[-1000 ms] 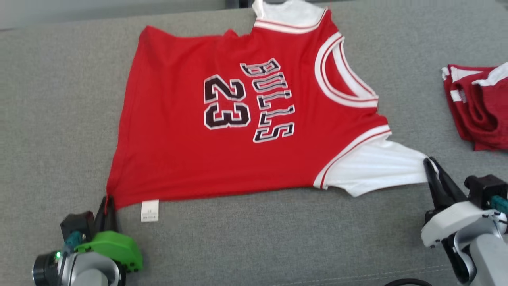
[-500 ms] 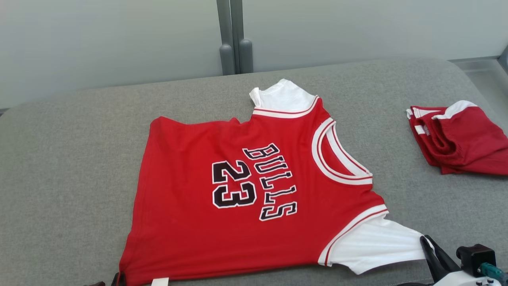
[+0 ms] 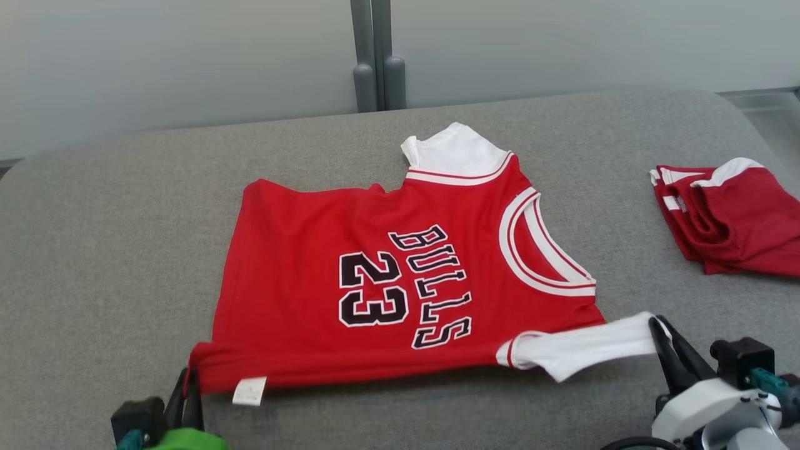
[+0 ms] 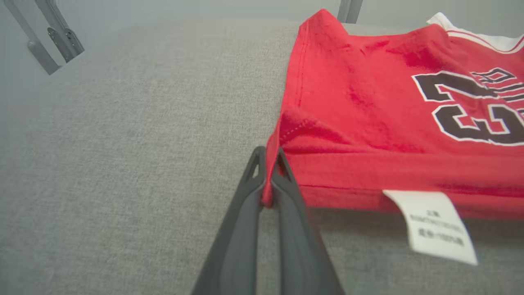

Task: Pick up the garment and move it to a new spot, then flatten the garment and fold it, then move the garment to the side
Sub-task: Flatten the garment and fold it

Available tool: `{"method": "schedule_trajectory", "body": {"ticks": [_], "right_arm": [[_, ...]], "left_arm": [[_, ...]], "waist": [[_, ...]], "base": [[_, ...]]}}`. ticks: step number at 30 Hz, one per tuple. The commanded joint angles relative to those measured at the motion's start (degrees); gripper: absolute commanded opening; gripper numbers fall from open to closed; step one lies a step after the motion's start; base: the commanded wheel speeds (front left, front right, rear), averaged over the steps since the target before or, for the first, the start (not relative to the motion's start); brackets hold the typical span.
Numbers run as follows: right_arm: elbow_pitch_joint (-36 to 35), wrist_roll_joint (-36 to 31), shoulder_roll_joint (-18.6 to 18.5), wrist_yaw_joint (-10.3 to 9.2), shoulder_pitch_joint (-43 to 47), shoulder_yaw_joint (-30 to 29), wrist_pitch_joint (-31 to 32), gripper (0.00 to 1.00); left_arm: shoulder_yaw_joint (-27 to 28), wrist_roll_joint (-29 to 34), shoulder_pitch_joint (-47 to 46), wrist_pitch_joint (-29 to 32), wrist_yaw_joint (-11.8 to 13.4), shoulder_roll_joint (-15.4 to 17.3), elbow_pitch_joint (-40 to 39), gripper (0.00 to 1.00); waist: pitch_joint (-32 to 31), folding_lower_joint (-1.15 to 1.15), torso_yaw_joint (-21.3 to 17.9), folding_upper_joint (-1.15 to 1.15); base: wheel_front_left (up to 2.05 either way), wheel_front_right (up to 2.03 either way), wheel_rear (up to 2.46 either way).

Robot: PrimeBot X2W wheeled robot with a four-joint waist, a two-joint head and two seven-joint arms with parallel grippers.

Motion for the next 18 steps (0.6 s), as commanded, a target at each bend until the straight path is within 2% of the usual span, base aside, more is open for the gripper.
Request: {"method": "schedule_trajectory", "body": {"ticks": [1,8,18], "right_arm": [[-0.12,-0.16,-0.15,-0.20,-1.27,-0.16,-0.15,0.00],[2.48,-1.26,0.53,-0.18,-9.43,0.42,-0.15,0.00],[7.94,-2.65,1.33,-0.18,-18.60,-0.51,-0.15,0.00]], "left_arm": [[-0.02,0.18,-1.64,0.06,-0.10,0.50,-0.54,0.00],[-2.84,-1.78,-7.74,0.06,0.24,0.43,-0.59,0.00],[-6.19,-2.59,-16.18,0.06,3.84,0.42,4.02,0.00]], "waist": [[1.55,0.01,0.47,0.00],[5.99,0.01,1.48,0.00],[10.76,0.01,2.41,0.00]], "base": [[0.00,0.00,0.00],[0.00,0.00,0.00],[0.00,0.00,0.00]]}}
